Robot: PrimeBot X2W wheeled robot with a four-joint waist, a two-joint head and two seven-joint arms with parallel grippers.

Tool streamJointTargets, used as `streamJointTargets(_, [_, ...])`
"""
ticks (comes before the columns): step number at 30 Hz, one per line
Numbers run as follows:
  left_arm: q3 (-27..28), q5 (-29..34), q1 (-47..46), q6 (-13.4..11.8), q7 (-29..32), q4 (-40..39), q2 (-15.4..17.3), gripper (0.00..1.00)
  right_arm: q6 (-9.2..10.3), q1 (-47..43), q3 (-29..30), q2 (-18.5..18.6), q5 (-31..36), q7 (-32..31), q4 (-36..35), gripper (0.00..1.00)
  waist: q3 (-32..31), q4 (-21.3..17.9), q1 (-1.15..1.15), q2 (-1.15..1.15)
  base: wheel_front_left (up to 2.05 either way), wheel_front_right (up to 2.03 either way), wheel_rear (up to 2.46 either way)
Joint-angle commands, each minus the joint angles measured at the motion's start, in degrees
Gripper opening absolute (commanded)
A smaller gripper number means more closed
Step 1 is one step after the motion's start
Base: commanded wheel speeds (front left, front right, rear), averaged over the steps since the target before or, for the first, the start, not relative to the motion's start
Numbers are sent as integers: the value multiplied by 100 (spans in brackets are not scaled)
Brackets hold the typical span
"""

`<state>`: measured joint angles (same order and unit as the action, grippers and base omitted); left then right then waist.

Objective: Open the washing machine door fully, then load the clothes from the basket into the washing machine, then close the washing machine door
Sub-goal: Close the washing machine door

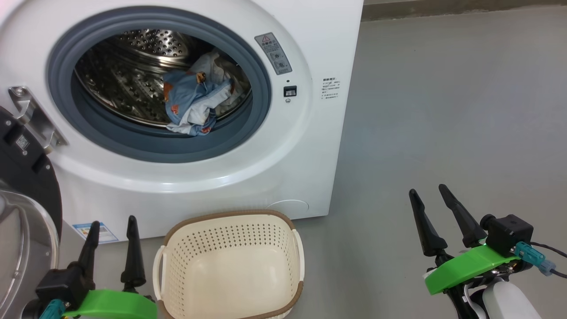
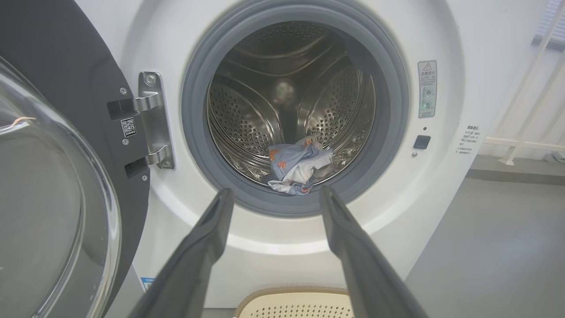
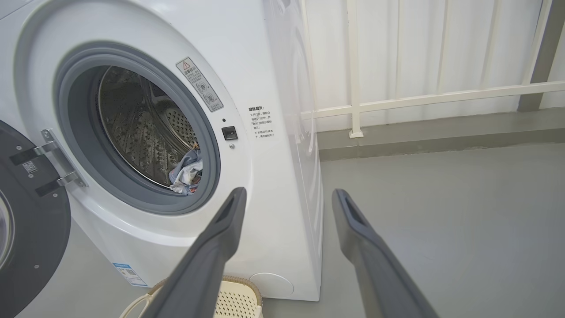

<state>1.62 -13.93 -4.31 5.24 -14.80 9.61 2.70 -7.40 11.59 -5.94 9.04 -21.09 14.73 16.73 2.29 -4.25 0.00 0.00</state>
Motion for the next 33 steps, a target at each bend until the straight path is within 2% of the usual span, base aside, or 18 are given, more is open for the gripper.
streamJointTargets(1, [178,26,-33,-41,-19,-124,57,100,-9,5,-136,60,-11,27,-127,100,-4,-4,0,0,0,0,0])
streamJointTargets(33, [186,-305,-55,142,-19,84,60,100,-9,13,-197,79,-30,27,-103,100,-27,-11,0,0,0,0,0])
